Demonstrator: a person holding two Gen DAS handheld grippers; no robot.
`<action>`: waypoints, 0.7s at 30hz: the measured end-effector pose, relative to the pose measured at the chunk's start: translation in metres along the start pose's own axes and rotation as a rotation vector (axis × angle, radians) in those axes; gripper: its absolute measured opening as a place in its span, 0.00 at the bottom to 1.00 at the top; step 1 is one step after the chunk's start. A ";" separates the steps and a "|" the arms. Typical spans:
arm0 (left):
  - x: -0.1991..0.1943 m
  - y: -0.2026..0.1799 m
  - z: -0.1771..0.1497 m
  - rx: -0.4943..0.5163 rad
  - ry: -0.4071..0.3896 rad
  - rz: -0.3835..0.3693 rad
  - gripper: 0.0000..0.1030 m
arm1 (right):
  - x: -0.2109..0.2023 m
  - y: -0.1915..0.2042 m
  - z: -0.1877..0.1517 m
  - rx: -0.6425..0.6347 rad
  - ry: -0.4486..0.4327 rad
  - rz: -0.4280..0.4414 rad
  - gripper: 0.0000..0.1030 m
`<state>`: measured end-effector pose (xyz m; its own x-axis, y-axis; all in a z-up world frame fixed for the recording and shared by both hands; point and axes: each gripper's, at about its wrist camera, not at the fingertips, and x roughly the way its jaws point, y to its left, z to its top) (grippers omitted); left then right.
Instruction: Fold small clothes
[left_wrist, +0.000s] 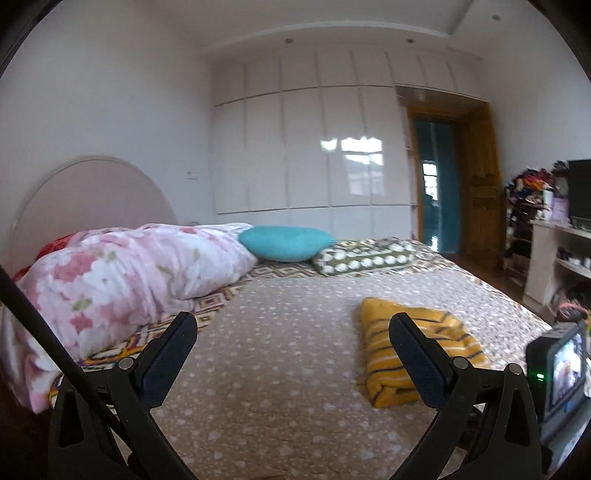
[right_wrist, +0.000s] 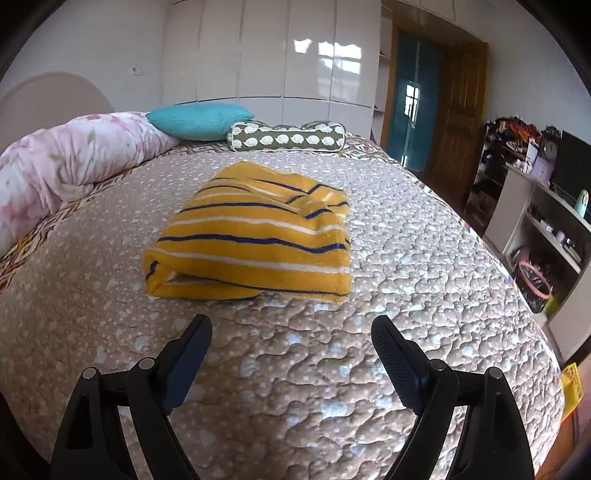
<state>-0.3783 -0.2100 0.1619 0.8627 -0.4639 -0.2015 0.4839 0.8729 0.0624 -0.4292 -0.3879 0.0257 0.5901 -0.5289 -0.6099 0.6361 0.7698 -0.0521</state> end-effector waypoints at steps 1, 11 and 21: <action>0.003 0.002 -0.001 0.006 0.012 -0.018 1.00 | 0.000 0.000 -0.001 -0.001 0.002 -0.004 0.89; 0.007 -0.028 -0.024 0.032 0.123 -0.073 1.00 | 0.000 -0.007 -0.003 0.036 0.019 -0.013 0.89; 0.015 -0.047 -0.047 0.068 0.237 -0.065 1.00 | 0.004 -0.005 -0.007 0.031 0.034 -0.006 0.89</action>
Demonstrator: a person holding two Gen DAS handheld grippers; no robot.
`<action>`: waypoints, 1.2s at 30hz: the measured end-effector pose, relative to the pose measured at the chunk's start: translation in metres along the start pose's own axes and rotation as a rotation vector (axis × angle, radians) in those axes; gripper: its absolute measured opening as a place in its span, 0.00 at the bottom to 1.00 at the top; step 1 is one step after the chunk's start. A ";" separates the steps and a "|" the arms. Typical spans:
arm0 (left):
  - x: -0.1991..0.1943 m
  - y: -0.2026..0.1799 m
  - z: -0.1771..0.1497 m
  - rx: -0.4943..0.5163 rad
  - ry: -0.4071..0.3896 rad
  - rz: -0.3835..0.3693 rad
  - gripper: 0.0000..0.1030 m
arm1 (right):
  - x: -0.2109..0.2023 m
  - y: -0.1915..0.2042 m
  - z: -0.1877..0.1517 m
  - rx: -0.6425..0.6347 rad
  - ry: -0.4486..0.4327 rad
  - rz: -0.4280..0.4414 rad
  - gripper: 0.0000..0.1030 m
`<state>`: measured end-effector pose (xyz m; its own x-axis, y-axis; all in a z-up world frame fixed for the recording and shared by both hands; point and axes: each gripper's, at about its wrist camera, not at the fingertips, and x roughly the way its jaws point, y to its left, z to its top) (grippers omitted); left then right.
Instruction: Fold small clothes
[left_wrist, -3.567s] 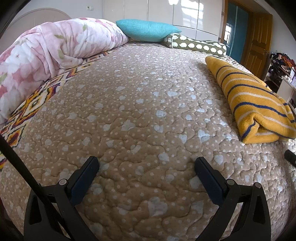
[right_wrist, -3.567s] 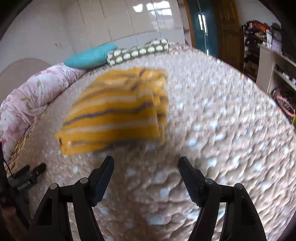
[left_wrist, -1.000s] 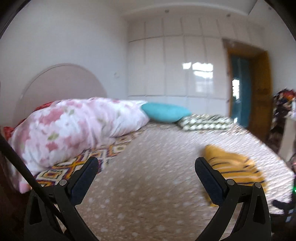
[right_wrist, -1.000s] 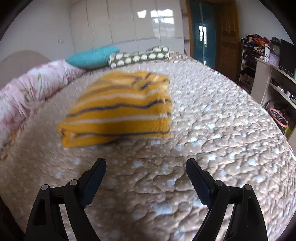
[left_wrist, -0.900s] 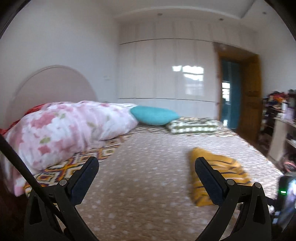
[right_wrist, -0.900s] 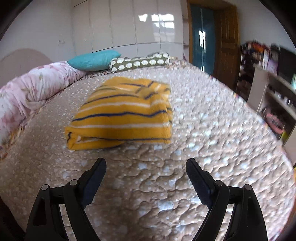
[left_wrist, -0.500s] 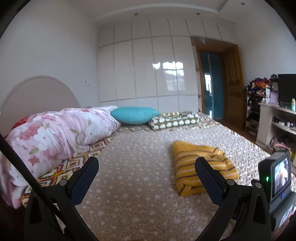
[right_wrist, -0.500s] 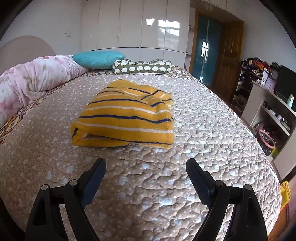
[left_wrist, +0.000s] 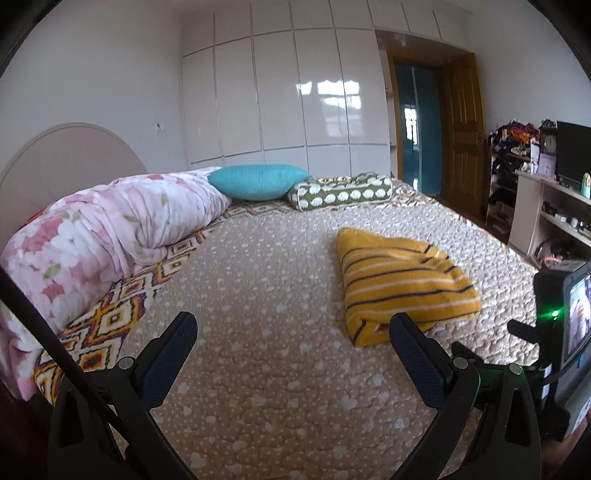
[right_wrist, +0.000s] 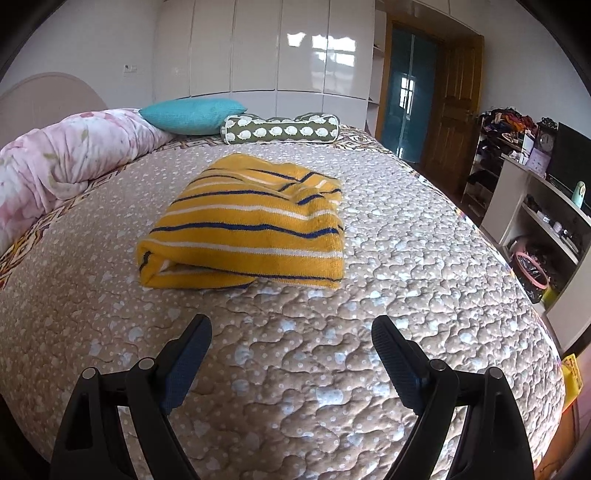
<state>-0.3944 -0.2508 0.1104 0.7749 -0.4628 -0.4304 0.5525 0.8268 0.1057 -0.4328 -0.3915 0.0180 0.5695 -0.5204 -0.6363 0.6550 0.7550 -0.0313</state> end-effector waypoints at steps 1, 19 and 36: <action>0.001 -0.001 -0.001 0.005 0.007 0.005 1.00 | 0.001 0.000 -0.001 0.003 0.002 0.001 0.89; 0.045 0.000 -0.031 0.057 0.229 0.085 1.00 | 0.004 0.006 -0.008 -0.013 0.015 0.007 0.89; 0.062 0.000 -0.044 0.049 0.320 0.067 1.00 | 0.002 0.004 -0.010 -0.004 0.013 0.014 0.89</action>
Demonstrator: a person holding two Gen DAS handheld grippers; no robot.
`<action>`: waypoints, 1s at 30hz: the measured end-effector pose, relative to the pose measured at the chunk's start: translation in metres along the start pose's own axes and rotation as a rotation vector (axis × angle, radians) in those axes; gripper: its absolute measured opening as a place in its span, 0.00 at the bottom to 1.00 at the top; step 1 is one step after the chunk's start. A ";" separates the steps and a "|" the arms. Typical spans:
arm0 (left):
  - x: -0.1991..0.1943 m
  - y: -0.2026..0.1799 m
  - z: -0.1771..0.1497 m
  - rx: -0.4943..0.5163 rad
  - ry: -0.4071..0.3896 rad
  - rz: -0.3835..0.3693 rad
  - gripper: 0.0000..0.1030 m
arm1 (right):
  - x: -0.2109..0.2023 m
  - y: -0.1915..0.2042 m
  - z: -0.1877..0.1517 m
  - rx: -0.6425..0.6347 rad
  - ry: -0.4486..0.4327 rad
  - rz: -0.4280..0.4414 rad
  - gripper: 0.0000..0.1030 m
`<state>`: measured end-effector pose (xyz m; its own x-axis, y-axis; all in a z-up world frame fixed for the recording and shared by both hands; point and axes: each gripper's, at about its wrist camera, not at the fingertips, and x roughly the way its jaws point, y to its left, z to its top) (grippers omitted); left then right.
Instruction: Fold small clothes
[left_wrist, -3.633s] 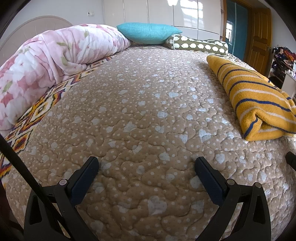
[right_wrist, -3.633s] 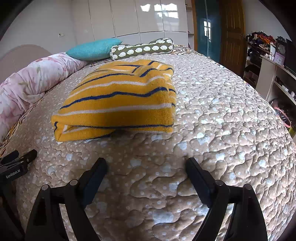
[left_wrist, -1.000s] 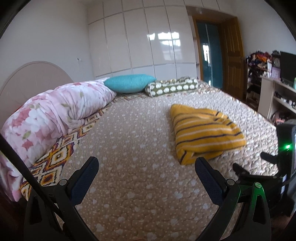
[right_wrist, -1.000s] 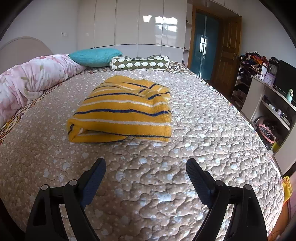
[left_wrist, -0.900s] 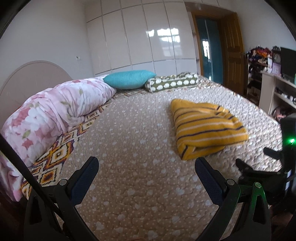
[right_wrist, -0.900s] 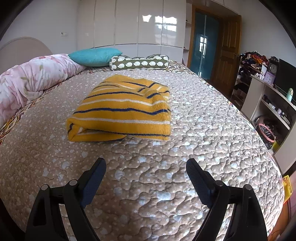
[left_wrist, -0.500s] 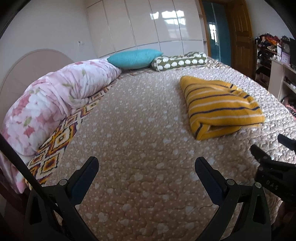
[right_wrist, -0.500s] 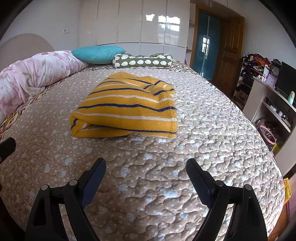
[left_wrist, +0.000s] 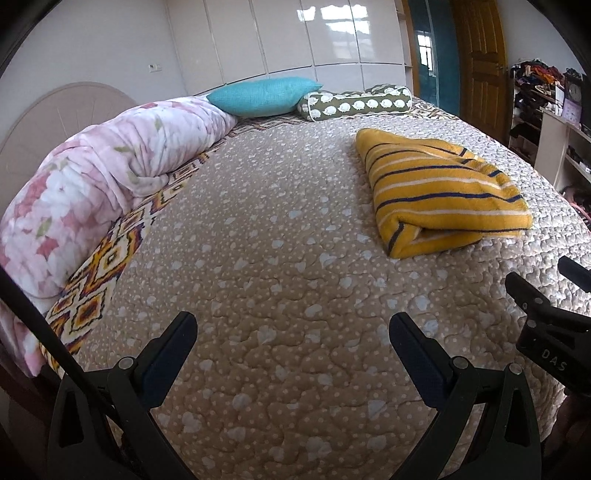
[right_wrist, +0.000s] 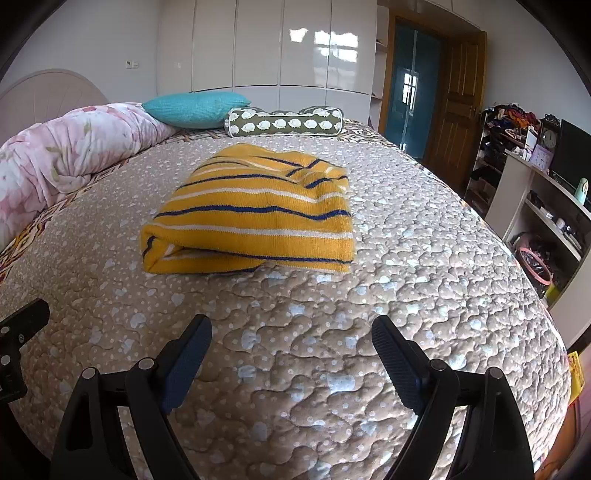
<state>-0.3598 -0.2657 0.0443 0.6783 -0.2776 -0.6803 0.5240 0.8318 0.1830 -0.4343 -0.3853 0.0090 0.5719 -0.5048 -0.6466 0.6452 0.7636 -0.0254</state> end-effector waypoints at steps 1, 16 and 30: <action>0.001 0.000 0.000 -0.001 0.003 -0.002 1.00 | 0.000 0.000 0.000 -0.001 -0.001 0.001 0.89; 0.013 0.001 -0.005 -0.010 0.062 0.000 1.00 | 0.001 0.002 -0.001 -0.005 0.001 0.007 0.89; 0.023 0.005 -0.010 -0.025 0.095 -0.002 1.00 | 0.003 0.003 -0.002 -0.007 -0.003 0.019 0.89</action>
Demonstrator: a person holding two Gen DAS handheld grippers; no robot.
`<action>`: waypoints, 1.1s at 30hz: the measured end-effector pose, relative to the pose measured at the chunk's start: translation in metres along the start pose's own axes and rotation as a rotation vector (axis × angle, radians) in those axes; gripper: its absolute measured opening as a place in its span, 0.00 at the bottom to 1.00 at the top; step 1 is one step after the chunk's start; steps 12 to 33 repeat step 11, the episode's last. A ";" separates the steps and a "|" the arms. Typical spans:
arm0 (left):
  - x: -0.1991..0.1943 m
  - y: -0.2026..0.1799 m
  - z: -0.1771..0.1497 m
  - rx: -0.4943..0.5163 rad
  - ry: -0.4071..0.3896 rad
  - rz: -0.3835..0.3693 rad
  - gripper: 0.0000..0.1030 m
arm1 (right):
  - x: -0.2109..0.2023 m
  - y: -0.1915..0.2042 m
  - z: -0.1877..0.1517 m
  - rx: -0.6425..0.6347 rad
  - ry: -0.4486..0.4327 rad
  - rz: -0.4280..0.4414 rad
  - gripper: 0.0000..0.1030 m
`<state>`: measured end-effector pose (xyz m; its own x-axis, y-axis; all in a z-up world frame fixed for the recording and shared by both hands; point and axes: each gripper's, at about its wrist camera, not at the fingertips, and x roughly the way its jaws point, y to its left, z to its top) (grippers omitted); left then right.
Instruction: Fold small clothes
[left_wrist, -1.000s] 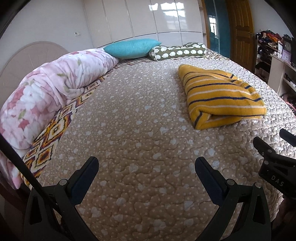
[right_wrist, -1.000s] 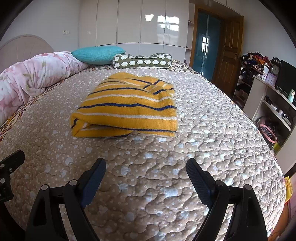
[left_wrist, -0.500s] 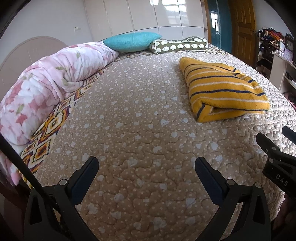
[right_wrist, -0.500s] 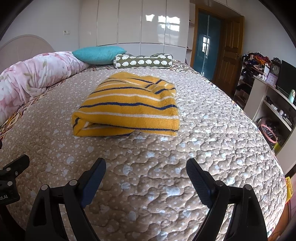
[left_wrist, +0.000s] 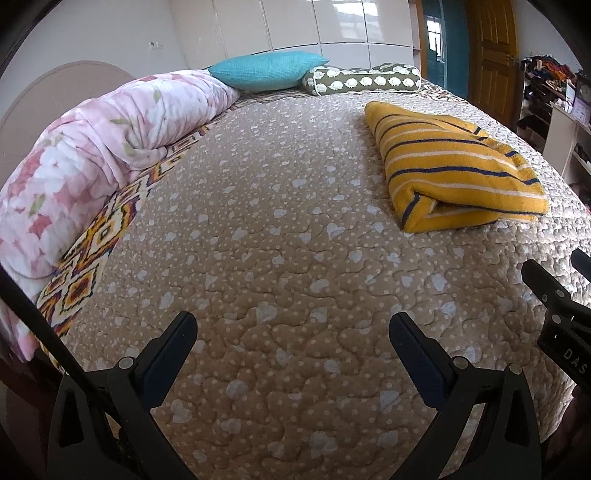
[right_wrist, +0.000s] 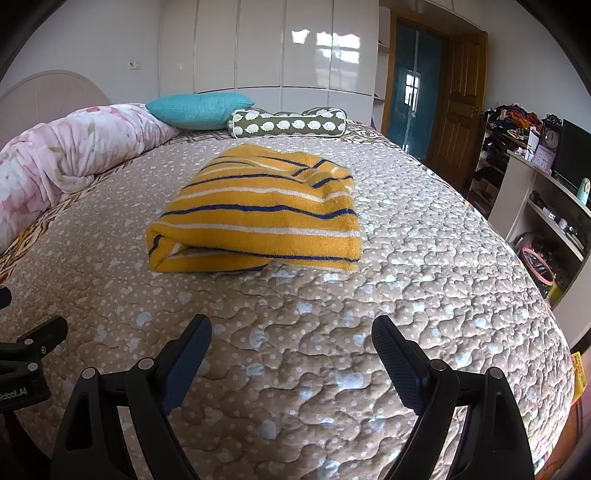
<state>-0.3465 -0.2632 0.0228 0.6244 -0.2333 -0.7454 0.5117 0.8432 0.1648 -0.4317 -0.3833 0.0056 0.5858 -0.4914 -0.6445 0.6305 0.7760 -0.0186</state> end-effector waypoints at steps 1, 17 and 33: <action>0.002 0.001 0.000 0.000 0.003 0.000 1.00 | 0.000 0.001 0.000 -0.003 0.000 0.003 0.89; 0.017 0.007 0.002 -0.022 0.011 -0.027 1.00 | 0.003 0.010 -0.001 -0.030 0.019 0.031 0.89; 0.017 0.007 0.002 -0.022 0.011 -0.027 1.00 | 0.003 0.010 -0.001 -0.030 0.019 0.031 0.89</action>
